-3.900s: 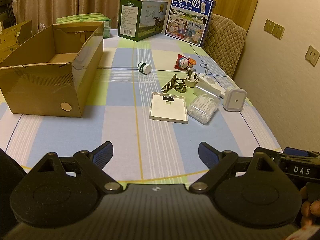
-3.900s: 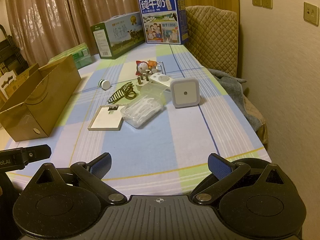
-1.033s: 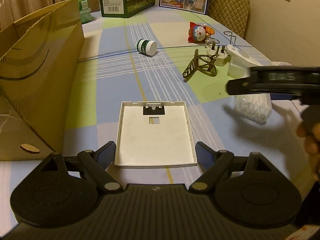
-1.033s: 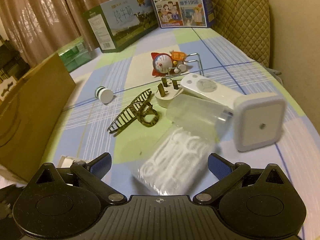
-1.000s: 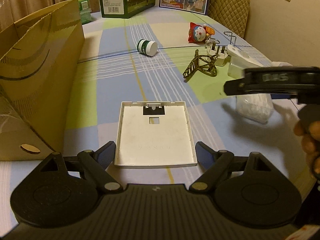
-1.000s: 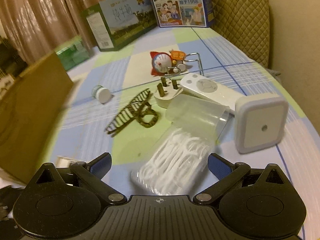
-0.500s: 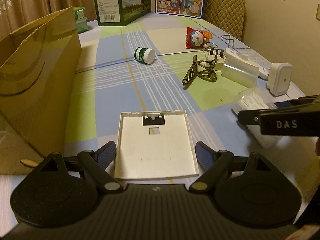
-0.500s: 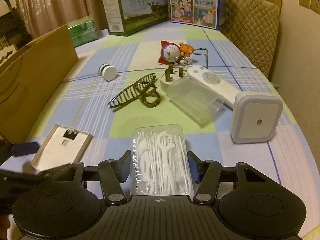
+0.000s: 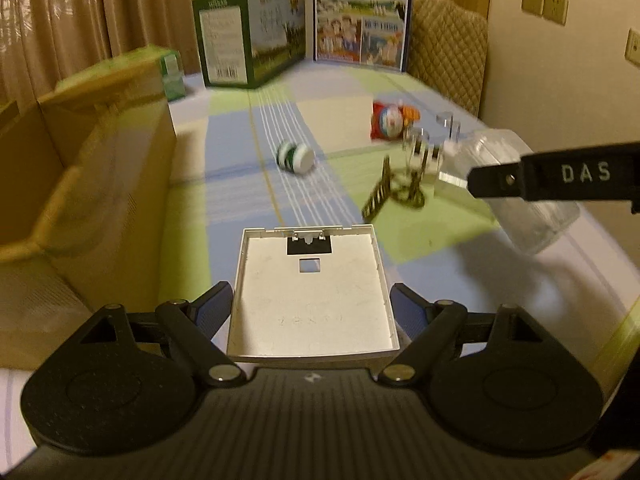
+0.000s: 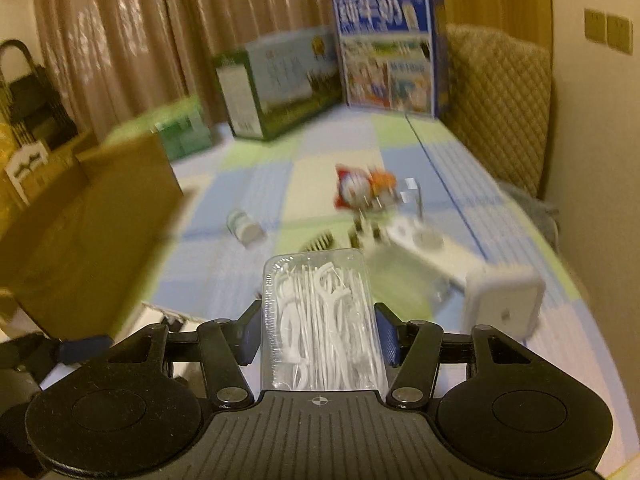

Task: Organize rigid objects
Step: 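Carry the floss-pick box with the right gripper into the cardboard box and release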

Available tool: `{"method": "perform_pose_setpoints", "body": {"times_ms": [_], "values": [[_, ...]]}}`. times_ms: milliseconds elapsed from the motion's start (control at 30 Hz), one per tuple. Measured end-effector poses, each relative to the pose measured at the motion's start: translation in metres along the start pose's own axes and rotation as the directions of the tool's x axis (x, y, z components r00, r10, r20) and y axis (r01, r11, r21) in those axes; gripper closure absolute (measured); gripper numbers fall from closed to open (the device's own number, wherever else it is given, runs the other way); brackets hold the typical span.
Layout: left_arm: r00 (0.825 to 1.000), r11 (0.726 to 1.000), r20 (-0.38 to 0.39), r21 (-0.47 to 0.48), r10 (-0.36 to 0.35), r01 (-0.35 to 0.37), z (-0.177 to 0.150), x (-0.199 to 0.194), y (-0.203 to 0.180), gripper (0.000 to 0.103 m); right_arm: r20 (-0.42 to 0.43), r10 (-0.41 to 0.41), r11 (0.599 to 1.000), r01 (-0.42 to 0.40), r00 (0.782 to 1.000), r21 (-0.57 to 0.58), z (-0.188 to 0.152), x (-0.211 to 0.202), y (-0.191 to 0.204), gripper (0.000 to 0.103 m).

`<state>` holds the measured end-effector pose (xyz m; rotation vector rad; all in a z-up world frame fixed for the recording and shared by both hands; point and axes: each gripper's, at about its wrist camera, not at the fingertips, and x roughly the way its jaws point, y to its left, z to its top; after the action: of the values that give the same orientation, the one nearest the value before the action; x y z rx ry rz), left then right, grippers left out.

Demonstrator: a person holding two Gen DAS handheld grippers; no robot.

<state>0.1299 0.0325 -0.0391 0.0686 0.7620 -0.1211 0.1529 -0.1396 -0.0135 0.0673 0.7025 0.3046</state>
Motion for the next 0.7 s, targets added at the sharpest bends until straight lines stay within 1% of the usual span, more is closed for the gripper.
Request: {"method": "perform_pose_setpoints", "body": {"times_ms": [67, 133, 200, 300, 400, 533, 633, 700], "values": [[0.999, 1.0, 0.033, -0.008, 0.011, -0.011, 0.011, -0.016, 0.008, 0.021, 0.038, 0.036, 0.999, -0.036, 0.999, 0.005, 0.015, -0.008, 0.009, 0.049], [0.997, 0.999, 0.07, -0.015, 0.04, -0.039, 0.022, -0.035, 0.022, 0.021, 0.066, 0.087, 0.996, -0.088, 0.994, 0.01, 0.029, -0.013, 0.021, 0.049], [0.992, 0.997, 0.102, -0.029, 0.078, -0.075, 0.034, -0.054, 0.041, 0.021, 0.091, 0.152, 0.988, -0.151, 0.984, -0.012, 0.043, -0.016, 0.039, 0.049], [0.981, 0.989, 0.137, -0.067, 0.14, -0.132, 0.049, -0.079, 0.077, 0.021, 0.101, 0.266, 0.964, -0.262, 0.959, -0.046, 0.06, -0.017, 0.075, 0.049], [0.968, 0.975, 0.133, -0.084, 0.213, -0.204, 0.056, -0.093, 0.115, 0.021, 0.077, 0.371, 0.928, -0.366, 0.925, -0.074, 0.07, -0.009, 0.117, 0.049], [0.957, 0.956, 0.094, -0.134, 0.273, -0.259, 0.054, -0.094, 0.162, 0.02, 0.005, 0.459, 0.885, -0.457, 0.888, -0.091, 0.073, 0.015, 0.167, 0.049], [0.955, 0.947, 0.077, -0.178, 0.285, -0.268, 0.051, -0.087, 0.19, 0.02, -0.032, 0.472, 0.874, -0.473, 0.881, -0.116, 0.073, 0.034, 0.195, 0.049], [0.955, 0.944, 0.075, -0.193, 0.286, -0.268, 0.048, -0.087, 0.202, 0.02, -0.049, 0.481, 0.868, -0.483, 0.875, -0.114, 0.072, 0.048, 0.208, 0.049]]}}
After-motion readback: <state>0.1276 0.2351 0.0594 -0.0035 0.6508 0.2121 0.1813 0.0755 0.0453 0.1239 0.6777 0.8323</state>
